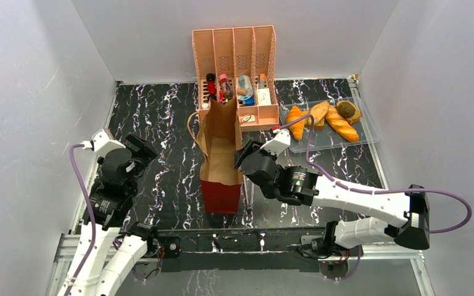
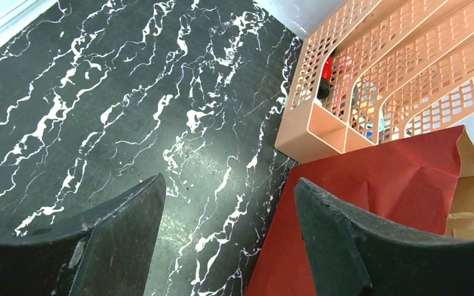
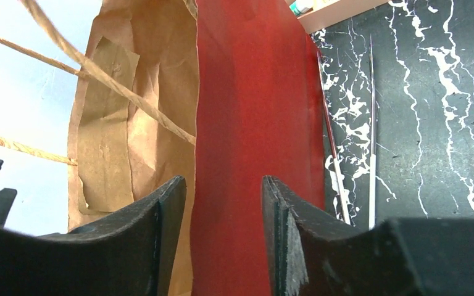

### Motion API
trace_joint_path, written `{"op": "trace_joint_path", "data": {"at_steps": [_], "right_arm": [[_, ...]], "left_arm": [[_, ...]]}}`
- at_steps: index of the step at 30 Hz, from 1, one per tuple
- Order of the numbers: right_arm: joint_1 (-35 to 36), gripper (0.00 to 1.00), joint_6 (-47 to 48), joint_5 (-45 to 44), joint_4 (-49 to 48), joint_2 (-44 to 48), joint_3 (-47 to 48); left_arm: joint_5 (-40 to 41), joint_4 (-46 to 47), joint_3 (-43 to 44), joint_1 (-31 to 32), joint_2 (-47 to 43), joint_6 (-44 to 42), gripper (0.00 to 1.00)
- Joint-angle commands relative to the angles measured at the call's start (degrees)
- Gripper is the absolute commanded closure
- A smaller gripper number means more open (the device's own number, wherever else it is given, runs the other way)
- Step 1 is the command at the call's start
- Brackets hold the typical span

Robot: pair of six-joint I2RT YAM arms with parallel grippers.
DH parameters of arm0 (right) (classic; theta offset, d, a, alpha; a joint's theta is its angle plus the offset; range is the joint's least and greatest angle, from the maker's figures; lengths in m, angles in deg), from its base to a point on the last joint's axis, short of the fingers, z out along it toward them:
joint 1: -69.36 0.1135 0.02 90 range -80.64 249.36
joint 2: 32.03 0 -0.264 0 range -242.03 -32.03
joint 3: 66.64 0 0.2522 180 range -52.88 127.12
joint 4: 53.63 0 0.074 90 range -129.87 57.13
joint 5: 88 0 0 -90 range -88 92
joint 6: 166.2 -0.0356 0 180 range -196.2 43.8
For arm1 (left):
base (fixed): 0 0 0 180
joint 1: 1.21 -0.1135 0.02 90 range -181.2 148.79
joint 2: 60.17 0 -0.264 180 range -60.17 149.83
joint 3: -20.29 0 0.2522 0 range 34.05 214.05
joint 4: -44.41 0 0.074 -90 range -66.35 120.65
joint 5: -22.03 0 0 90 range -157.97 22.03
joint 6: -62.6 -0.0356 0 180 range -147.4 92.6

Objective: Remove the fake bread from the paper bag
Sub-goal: Place the clamp at the center of the board, then reset both arms

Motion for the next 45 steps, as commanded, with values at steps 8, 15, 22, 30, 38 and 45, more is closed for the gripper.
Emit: {"op": "trace_joint_path", "data": {"at_steps": [8,15,22,30,38,45], "right_arm": [[0.26,0.45,7.57,1.26,-0.84,2.03,3.98],[2.75,0.30,13.19,-2.53,3.66,-0.14,10.93],[4.50,0.27,17.11,-5.95,8.27,-0.49,16.96],[4.71,0.24,20.61,-14.14,10.20,5.13,18.12],[4.63,0.24,33.41,-24.69,-0.72,9.53,17.73],[-19.47,0.23,43.00,-10.16,-7.24,3.87,20.14]], "left_arm": [[-0.97,2.40,-0.89,-0.09,1.77,0.33,0.24],[-1.24,3.08,0.95,-0.04,5.07,-1.56,0.24],[-0.20,4.37,3.20,-0.10,8.81,-2.94,0.24],[-0.06,7.72,4.67,-0.05,15.82,-3.17,0.23],[-0.26,11.57,7.68,-2.25,24.70,-6.87,0.20],[-19.96,16.84,8.73,-16.92,33.87,-8.56,0.20]]}}
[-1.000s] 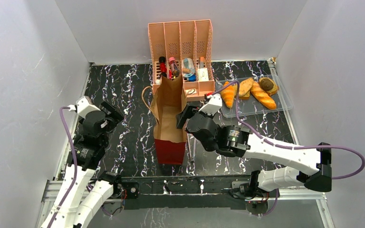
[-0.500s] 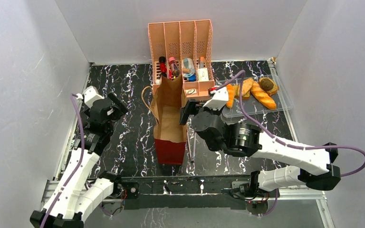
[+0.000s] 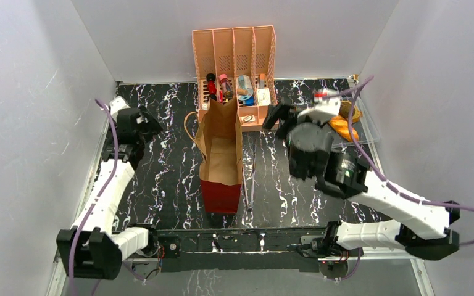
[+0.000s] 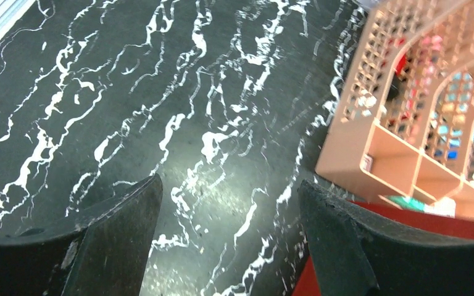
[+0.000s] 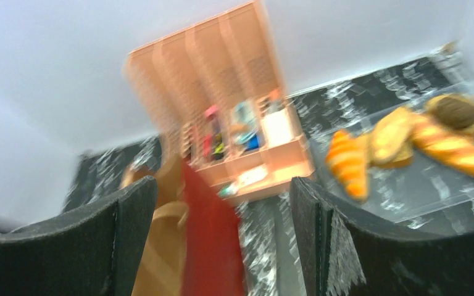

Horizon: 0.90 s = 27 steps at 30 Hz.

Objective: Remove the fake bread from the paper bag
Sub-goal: Reset both arms

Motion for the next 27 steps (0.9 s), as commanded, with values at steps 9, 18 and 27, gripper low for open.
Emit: {"op": "trace_joint_path", "data": {"at_steps": [9,18,27], "right_arm": [[-49.33,0.18,-1.44,33.60,-7.94,-14.72,-5.27],[-51.64,0.06,-2.51,29.45,-15.56,-13.91,-21.83],[-51.53,0.04,-10.97,27.51,-10.25,-11.04,-27.49]], "left_arm": [[-11.06,18.15,-5.89,-8.02,6.09,-9.22,0.20],[-8.66,35.08,-22.84,-7.91,1.92,-14.33,0.20],[-5.32,39.21,-28.02,-7.54,-0.48,-13.44,0.20]]}}
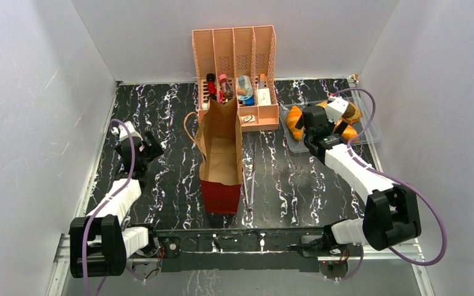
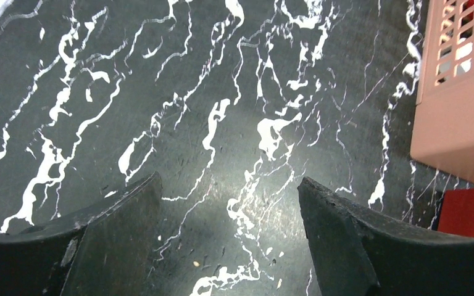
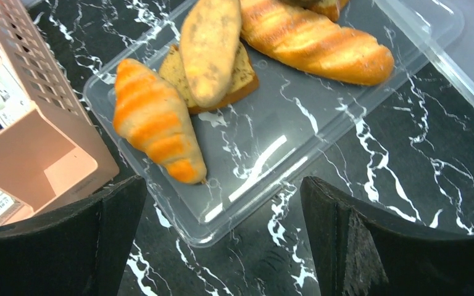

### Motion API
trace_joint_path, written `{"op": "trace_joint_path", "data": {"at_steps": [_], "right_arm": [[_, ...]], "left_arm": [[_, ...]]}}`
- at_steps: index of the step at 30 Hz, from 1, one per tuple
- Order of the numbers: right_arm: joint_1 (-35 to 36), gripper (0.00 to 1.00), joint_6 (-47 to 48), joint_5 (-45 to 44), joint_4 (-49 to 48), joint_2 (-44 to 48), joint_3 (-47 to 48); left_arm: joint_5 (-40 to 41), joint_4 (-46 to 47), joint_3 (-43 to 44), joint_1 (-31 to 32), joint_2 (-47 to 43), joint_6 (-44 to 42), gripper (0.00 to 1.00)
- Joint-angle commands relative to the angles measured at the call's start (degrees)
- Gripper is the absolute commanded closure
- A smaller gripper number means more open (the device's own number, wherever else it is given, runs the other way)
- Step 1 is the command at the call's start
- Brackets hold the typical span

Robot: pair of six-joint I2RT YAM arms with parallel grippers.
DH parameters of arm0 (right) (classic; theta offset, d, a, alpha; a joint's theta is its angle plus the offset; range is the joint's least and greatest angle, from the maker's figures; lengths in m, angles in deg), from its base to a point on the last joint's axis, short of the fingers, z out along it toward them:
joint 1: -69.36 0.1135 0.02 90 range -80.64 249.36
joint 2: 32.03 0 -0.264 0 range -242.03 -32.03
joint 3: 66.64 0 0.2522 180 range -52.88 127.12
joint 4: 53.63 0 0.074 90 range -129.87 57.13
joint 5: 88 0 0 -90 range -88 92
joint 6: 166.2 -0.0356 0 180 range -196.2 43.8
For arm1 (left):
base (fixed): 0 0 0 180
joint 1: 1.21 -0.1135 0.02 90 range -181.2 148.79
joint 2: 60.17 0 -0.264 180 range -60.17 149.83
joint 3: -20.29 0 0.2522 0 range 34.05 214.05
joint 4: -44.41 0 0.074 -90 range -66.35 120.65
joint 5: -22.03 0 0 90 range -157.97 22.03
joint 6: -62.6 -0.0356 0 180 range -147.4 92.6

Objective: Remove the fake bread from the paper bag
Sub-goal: Reset both arms

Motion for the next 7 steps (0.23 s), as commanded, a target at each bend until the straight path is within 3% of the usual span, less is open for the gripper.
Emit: {"op": "trace_joint_path", "data": {"at_steps": [1,7], "right_arm": [[-0.22,0.04,-3.99,-2.32,-1.28,5.21,-3.24],[0.16,0.08,-3.09,-1.47,-5.65,9.33,-7.31]], "left_arm": [[2.63,5.74,-0.90,0.51,-2.57,-0.40,0.20],[3.38,6.40,-1.81,0.80,-3.53,-0.44,0.19]]}}
